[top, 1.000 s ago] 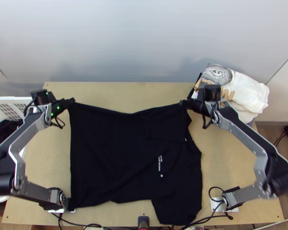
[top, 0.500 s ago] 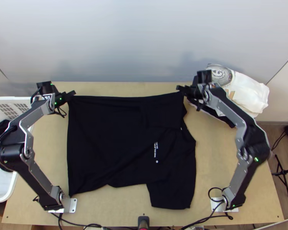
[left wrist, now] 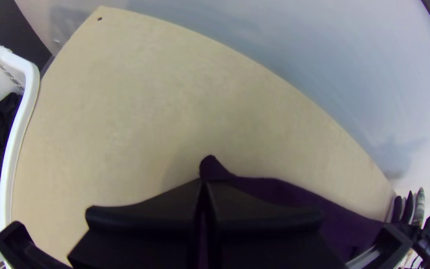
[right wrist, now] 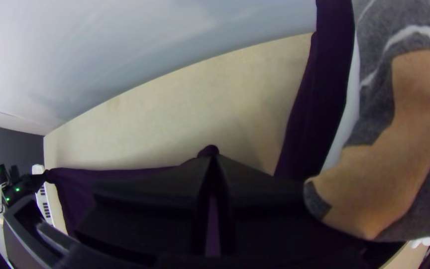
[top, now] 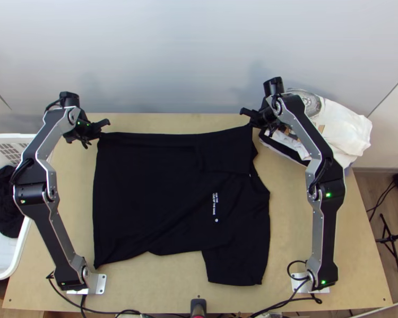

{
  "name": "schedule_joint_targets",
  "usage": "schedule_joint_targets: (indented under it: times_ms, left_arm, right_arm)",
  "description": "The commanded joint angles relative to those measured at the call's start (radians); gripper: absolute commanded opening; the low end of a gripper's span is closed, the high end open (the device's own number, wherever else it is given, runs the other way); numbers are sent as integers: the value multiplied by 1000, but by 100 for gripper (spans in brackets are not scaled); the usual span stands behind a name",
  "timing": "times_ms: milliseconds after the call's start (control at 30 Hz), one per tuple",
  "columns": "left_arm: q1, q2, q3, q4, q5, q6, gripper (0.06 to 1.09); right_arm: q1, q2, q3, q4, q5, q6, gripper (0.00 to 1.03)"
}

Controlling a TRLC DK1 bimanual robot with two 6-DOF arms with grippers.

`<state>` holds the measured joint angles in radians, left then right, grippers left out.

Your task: Fold the t-shirt

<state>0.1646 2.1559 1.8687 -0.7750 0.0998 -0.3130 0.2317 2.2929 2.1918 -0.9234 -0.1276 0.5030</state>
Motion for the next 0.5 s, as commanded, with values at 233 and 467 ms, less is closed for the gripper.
schedule_joint_targets:
  times_ms: [233, 467]
  left_arm:
    - [12, -56, 38, -297, 32, 68, 9]
    - [19, -137, -26, -326, 54, 103, 9]
  right_arm:
    - [57, -121, -30, -269, 0, 8, 3]
    - [90, -204, -122, -295, 0, 16, 3]
